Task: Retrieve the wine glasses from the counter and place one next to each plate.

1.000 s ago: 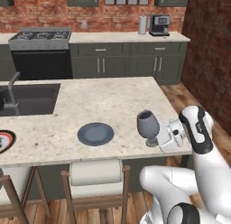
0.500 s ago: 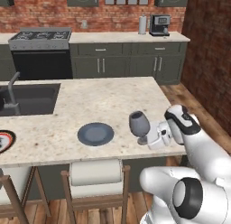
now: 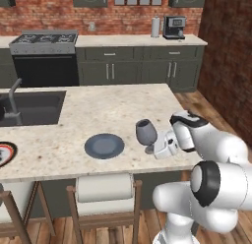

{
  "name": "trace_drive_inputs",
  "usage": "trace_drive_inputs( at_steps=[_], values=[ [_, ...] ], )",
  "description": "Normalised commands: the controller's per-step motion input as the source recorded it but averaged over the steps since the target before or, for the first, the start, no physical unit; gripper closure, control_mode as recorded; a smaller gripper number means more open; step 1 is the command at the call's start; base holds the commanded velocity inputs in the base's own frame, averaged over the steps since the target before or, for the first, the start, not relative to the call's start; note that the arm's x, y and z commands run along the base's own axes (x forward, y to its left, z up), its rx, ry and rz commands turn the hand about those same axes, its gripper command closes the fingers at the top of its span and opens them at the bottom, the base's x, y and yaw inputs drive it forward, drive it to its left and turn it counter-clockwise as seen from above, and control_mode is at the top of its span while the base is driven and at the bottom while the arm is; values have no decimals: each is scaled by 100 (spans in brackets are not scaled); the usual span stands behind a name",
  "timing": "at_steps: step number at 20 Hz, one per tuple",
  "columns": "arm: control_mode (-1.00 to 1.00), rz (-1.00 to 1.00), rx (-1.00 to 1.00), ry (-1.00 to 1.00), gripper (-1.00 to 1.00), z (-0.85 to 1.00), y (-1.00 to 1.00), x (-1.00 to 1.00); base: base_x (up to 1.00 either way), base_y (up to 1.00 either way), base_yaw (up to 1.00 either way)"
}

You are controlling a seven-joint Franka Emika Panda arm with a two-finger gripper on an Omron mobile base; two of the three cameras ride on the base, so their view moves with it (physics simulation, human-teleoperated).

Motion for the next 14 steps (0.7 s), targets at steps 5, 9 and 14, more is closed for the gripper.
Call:
trace_drive_inputs(
  at_steps=[5,9,14],
  values=[
    [-100,0,-1,0,100,-14,15,36,0,0,0],
    [-100,0,0,0,100,-14,12,37,0,0,0],
    [-100,0,0,0,100,-13,6,39,0,0,0]
  ],
)
